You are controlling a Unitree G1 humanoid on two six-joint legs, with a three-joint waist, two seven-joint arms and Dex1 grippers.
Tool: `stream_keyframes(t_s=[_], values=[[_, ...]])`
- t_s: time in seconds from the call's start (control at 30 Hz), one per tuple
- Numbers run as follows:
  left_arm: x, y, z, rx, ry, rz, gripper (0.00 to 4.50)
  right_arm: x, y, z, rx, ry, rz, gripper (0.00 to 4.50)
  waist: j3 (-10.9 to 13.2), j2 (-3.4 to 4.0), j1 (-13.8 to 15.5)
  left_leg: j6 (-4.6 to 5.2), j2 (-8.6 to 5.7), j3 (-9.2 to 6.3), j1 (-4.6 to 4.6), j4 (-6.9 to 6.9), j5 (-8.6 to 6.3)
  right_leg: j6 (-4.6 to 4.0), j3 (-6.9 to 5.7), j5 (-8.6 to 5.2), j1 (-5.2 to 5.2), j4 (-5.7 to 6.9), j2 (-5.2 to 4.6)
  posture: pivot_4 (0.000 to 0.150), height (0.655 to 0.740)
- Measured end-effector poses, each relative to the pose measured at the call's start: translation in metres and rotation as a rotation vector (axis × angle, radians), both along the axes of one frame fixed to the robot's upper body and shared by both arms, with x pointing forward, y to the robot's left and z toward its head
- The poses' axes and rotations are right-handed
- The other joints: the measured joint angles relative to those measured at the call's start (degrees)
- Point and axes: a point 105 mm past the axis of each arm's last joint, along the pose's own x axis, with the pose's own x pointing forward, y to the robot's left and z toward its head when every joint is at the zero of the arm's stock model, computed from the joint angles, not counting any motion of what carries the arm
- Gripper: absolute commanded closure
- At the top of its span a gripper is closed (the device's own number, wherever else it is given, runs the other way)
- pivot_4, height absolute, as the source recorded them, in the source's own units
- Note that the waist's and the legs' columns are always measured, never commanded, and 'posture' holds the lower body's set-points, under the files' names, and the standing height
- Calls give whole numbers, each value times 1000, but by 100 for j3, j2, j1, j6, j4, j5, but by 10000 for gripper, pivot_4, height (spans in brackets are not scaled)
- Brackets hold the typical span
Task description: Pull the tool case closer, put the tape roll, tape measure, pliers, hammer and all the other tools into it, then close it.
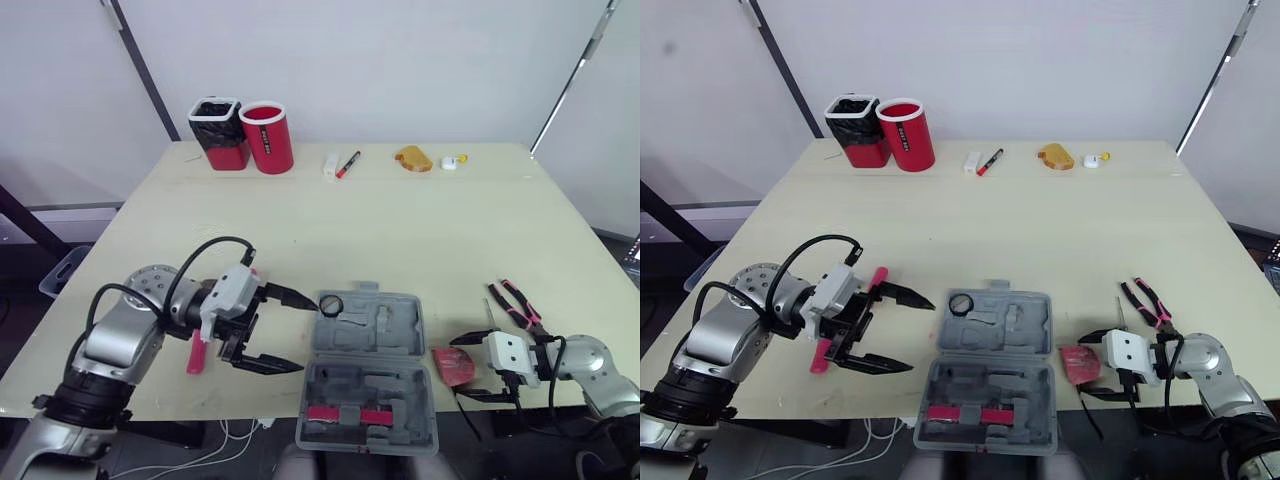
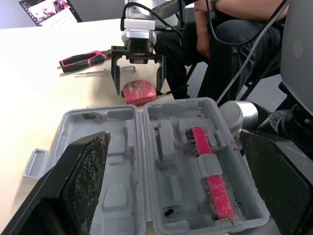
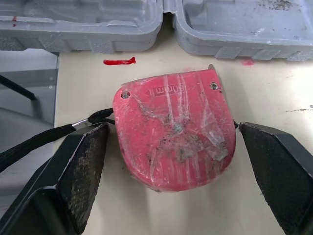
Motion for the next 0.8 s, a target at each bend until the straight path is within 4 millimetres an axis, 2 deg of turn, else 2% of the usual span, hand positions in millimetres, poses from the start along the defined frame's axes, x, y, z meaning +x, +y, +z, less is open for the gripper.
stream_keyframes(t_s=[0.43, 0.5, 0.57, 0.6, 0.8], values=[[1, 1, -1, -1, 1, 6, 0, 5, 5, 1, -46, 32, 91, 300, 0, 0, -2, 0, 4, 9, 5, -1, 0, -1, 8, 0, 0, 0, 3, 1500, 7400], [1, 1, -1, -1, 0, 6, 0, 4, 4, 1, -46, 41, 94, 5480, 0, 0, 1, 0, 4, 11, 5, -1, 0, -1, 8, 0, 0, -1, 2, 1500, 7400], [1, 1, -1, -1, 0, 6, 0, 3, 5, 0, -49, 46, 106, 13341, 0, 0, 2, 0, 4, 11, 4, -1, 0, -1, 9, 1, 0, -1, 2, 1500, 7400], [1, 1, -1, -1, -1, 6, 0, 3, 5, 0, -49, 45, 107, 14822, 0, 0, 2, 0, 4, 13, 5, -1, 0, -1, 10, 0, 0, -1, 2, 1500, 7400], [1, 1, -1, -2, -4, 4, 0, 2, 4, -1, -42, 45, 92, 14836, 0, 0, 2, 0, 4, 14, 8, -1, 0, -2, 11, 0, 2, 0, 2, 1500, 7400]])
